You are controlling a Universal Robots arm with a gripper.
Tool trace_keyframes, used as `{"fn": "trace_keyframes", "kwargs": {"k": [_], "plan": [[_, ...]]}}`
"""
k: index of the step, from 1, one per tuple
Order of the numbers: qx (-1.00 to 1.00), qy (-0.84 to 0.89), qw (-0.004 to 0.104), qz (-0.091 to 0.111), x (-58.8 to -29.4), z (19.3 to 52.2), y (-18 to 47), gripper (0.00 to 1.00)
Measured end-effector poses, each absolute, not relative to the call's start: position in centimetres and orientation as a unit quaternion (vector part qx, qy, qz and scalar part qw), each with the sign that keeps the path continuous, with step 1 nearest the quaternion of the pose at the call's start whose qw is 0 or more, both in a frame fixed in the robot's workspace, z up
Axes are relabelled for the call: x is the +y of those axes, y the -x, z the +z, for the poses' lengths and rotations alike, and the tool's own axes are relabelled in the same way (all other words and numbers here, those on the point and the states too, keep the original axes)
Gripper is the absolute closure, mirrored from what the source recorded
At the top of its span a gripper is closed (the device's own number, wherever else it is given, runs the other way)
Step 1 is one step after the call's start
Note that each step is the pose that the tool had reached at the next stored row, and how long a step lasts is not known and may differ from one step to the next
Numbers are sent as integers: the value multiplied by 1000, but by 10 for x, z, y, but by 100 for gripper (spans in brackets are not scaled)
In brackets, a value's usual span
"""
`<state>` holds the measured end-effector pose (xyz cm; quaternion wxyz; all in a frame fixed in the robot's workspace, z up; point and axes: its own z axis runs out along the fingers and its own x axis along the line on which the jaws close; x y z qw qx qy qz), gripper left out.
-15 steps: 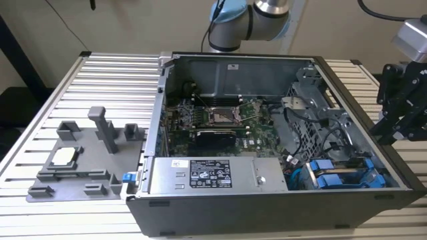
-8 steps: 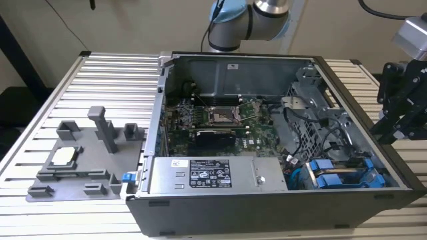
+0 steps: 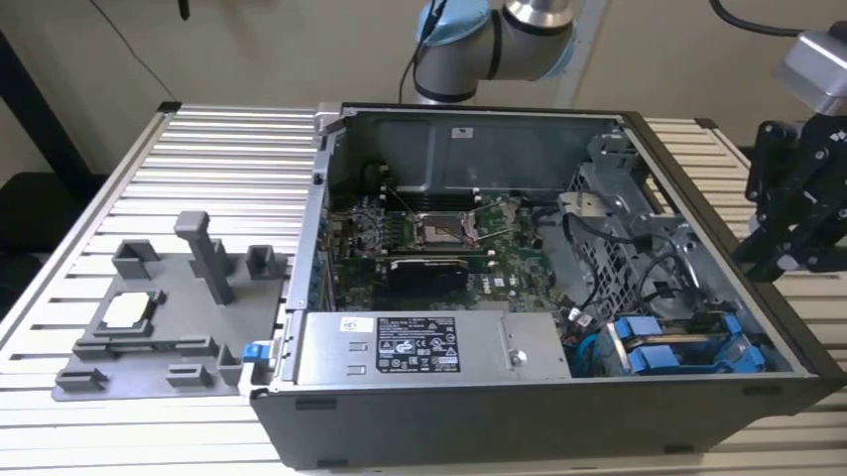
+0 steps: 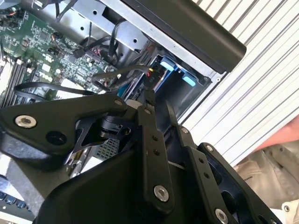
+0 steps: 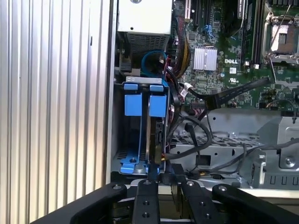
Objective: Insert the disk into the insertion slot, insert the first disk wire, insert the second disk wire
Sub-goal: 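Insert the first disk wire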
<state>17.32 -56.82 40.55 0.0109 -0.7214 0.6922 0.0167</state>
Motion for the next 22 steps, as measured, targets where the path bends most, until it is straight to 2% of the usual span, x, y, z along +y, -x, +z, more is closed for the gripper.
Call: {"fn": "trace_keyframes", "kwargs": {"k": [22], "plan": [[693, 721, 11, 17, -525, 405, -172, 73]]}}
